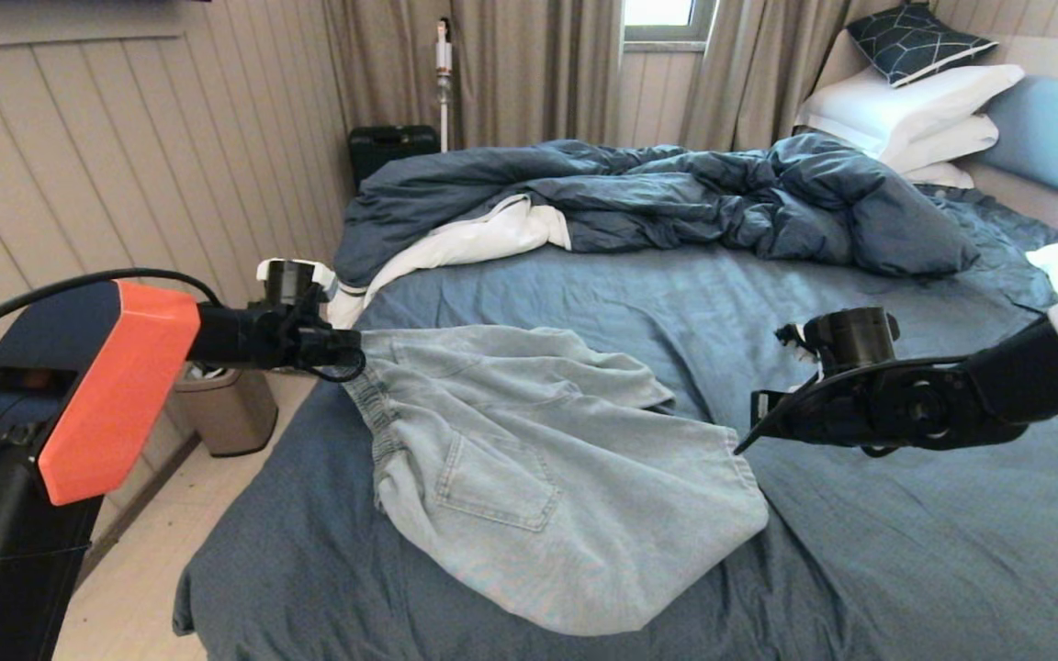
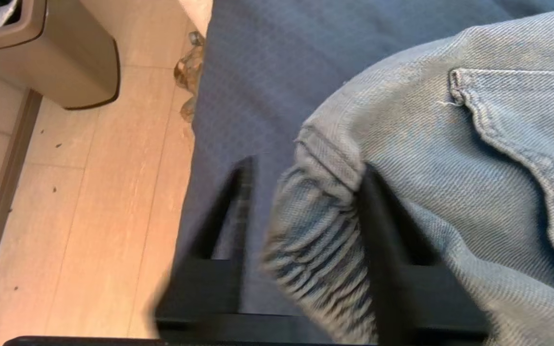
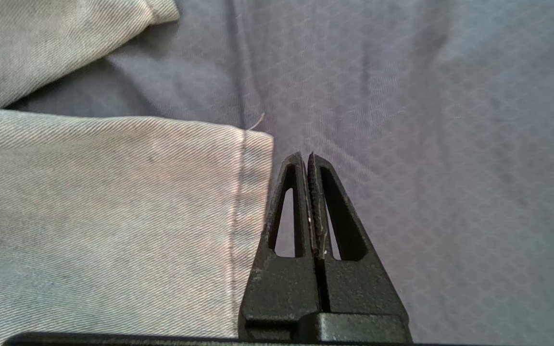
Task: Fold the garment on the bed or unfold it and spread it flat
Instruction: Unford the blue shorts
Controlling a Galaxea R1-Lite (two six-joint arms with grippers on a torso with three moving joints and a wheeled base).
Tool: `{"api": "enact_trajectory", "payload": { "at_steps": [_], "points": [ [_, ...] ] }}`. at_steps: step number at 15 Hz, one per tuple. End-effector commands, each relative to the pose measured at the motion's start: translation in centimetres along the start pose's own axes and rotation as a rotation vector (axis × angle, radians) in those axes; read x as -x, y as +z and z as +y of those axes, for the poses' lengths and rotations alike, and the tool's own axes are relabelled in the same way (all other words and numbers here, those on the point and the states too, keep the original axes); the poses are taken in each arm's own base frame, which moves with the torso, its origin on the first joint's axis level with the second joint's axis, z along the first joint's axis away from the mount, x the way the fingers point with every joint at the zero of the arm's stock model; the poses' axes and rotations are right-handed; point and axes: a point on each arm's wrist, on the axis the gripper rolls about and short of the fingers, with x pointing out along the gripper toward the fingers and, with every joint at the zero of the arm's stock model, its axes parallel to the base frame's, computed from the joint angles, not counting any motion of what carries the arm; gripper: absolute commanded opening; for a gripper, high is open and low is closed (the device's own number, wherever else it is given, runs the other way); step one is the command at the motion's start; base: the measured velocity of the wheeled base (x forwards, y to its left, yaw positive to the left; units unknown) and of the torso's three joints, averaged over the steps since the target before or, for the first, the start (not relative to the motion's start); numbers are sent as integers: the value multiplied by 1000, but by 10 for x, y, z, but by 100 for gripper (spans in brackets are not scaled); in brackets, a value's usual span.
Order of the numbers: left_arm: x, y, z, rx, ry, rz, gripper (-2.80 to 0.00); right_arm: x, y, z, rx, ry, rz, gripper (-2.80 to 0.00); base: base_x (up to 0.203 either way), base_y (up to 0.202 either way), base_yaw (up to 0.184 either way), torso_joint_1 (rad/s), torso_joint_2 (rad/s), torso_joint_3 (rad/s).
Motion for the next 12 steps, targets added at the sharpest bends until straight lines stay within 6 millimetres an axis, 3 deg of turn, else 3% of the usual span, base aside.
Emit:
{"api": "enact_trajectory", "payload": {
  "at_steps": [1, 8, 11, 12],
  "points": [
    [3, -1, 0, -1, -1, 9, 0, -1, -1, 0, -1, 1, 3, -280, 0, 0, 0, 0, 0, 0],
    [54, 19, 4, 13, -7, -18, 0, 0, -3, 1, -1, 6, -1, -280, 0, 0, 0, 0, 0, 0],
    [79, 2, 6, 16, -42, 55, 0, 2, -7, 1, 0, 9, 8, -280, 0, 0, 0, 0, 0, 0],
    [89, -8, 7, 30, -63, 94, -280, 2, -8, 2, 1, 11, 5, -280, 0, 0, 0, 0, 0, 0]
  ]
}}
